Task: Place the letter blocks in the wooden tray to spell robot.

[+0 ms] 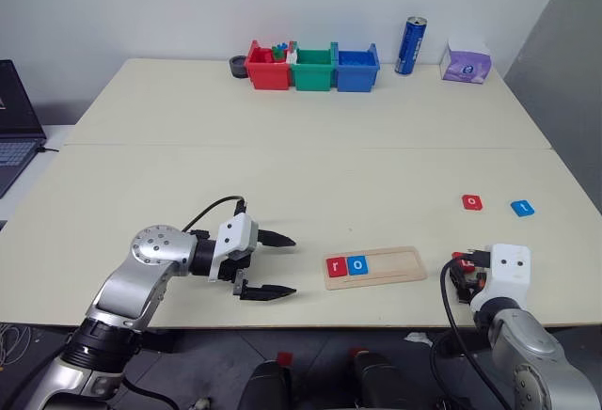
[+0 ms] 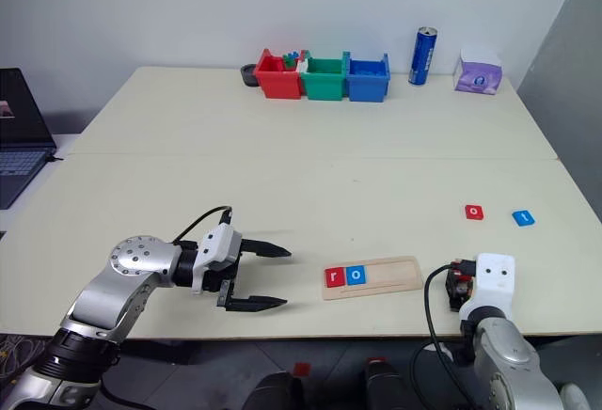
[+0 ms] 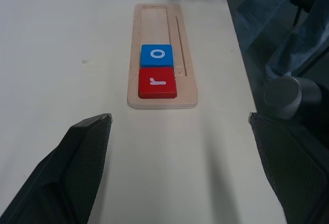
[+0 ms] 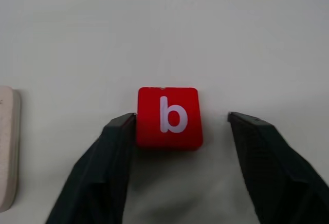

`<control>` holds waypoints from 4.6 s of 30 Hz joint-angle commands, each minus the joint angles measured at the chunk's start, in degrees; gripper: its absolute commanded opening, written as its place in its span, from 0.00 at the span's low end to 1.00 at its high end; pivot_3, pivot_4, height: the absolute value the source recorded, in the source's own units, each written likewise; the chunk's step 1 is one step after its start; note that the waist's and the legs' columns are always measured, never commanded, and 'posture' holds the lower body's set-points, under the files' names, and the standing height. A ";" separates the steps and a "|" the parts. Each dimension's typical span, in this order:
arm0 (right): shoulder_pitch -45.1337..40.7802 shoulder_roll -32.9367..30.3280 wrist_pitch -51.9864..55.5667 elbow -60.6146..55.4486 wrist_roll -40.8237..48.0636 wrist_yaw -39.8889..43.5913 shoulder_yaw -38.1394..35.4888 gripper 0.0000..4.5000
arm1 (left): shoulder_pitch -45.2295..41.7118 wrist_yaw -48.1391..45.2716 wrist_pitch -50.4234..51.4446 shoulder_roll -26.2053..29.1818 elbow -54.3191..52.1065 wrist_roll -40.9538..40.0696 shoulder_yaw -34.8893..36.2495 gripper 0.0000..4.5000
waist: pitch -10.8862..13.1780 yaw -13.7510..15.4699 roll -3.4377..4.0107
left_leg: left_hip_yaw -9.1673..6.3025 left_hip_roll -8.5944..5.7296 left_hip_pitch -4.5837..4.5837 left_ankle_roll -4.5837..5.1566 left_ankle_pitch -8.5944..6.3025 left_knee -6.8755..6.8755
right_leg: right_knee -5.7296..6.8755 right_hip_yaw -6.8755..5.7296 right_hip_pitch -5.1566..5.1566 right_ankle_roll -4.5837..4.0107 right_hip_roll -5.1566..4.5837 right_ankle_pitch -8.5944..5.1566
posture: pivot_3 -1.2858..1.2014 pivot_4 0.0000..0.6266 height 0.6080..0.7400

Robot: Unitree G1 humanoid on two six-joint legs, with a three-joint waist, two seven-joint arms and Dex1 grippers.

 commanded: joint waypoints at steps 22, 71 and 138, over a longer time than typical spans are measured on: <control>-9.51 -48.11 -32.56 30.16 4.63 56.95 4.36 0.99 | -0.80 0.91 -0.35 -1.02 -2.41 0.88 -1.45 1.00 | 0.16 0.12 -0.14 | 0.14 -0.09 0.01 0.02 -0.01 0.03 | -0.03 -0.07 0.07 0.00 0.09 0.00 | 0.52 0.24 1.00; -43.39 -40.28 -24.65 30.44 -5.63 69.40 36.18 0.32 | 1.99 3.44 -3.76 0.57 -2.23 3.36 -0.39 1.00 | 0.30 0.22 -0.07 | -0.01 -0.03 -0.04 0.01 0.00 0.11 | 0.02 -0.17 0.02 -0.15 -0.01 0.11 | 0.52 0.24 1.00; -15.13 -39.35 -23.46 21.37 -5.35 44.45 8.82 1.00 | 2.30 4.02 -8.32 -0.73 2.07 5.06 -1.01 1.00 | 0.31 0.17 -0.09 | 0.10 -0.05 -0.01 0.01 0.00 0.11 | 0.04 -0.13 0.07 -0.01 0.02 0.04 | 0.52 0.24 1.00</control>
